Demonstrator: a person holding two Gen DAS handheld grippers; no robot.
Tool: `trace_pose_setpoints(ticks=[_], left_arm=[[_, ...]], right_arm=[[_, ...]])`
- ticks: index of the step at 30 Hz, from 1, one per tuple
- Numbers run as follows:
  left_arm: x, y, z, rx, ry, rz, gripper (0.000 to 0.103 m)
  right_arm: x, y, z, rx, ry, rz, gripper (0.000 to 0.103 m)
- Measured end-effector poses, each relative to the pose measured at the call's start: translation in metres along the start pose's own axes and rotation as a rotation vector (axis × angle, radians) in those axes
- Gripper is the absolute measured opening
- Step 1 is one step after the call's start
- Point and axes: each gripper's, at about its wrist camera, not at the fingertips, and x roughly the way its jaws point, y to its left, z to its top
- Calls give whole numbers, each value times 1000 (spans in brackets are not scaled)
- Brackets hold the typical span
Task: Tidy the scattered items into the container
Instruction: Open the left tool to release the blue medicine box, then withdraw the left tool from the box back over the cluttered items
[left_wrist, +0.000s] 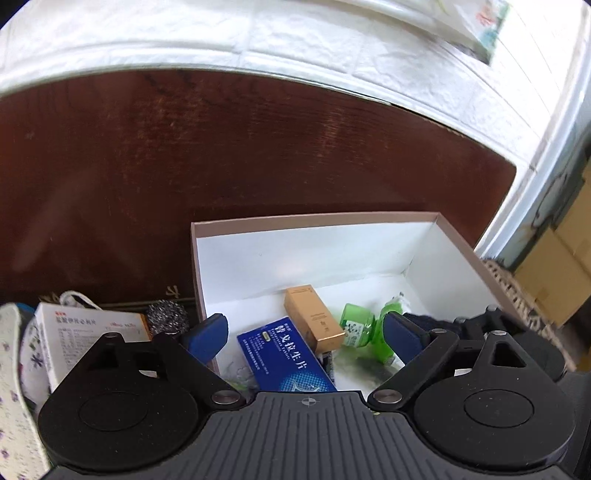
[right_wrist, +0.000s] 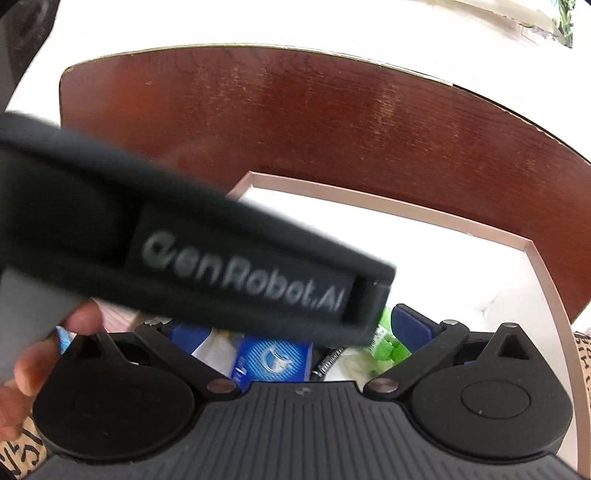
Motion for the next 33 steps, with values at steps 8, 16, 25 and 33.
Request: trace_pose_setpoints(ticks=[8,16,25,33], left_arm=[[-10,-4,-7,10,-2,2,98],[-29,-11,-16,20,-10,1,99],[-64,-16,-31,27,-58,0,101],[-110,-26,-58,62,-159,38,102]], right_arm=[[-17,5,-11,30,-5,-19,103],[-42,23,-22,31,-24,-24,103],[-69,2,-31,54,-74,-13,103],[-106,-11,-33,69,-147,3,103]])
